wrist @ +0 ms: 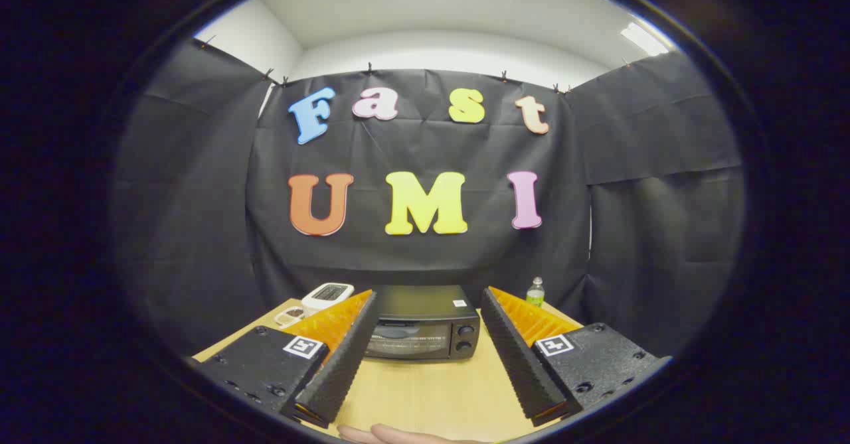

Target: Open the toaster oven, put the food inside, and close the toaster oven door.

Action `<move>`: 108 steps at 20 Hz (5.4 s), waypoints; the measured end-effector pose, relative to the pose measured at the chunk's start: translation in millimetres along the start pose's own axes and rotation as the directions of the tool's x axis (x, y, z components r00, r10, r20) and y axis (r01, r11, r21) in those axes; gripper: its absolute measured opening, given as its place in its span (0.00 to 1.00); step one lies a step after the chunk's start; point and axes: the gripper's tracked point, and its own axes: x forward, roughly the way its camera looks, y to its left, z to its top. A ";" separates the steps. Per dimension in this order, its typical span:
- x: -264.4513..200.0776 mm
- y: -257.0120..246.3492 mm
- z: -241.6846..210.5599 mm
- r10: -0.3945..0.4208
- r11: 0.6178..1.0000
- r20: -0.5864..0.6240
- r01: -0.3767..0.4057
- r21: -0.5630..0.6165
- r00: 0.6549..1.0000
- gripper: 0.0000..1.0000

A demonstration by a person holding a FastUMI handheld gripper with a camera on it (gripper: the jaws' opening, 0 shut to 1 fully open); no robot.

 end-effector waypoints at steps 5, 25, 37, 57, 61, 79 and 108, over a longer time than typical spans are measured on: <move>-4.2 -6.1 7.2 -0.013 1.000 0.016 0.013 -0.001 1.000 1.00; 96.6 31.8 -28.8 0.035 0.999 0.075 -0.035 -0.007 0.997 1.00; 235.5 42.9 -135.8 0.003 0.999 -0.147 0.002 0.035 0.989 1.00; 246.5 54.0 -224.2 0.111 0.976 -0.275 -0.053 0.210 0.955 1.00; 222.6 51.9 -232.4 0.091 0.991 -0.309 -0.055 0.124 0.947 1.00; 147.7 45.7 -312.9 0.020 0.999 -0.624 -0.042 -0.020 0.781 1.00; 19.0 160.6 -300.5 0.652 0.756 -0.728 -0.257 0.602 0.213 0.90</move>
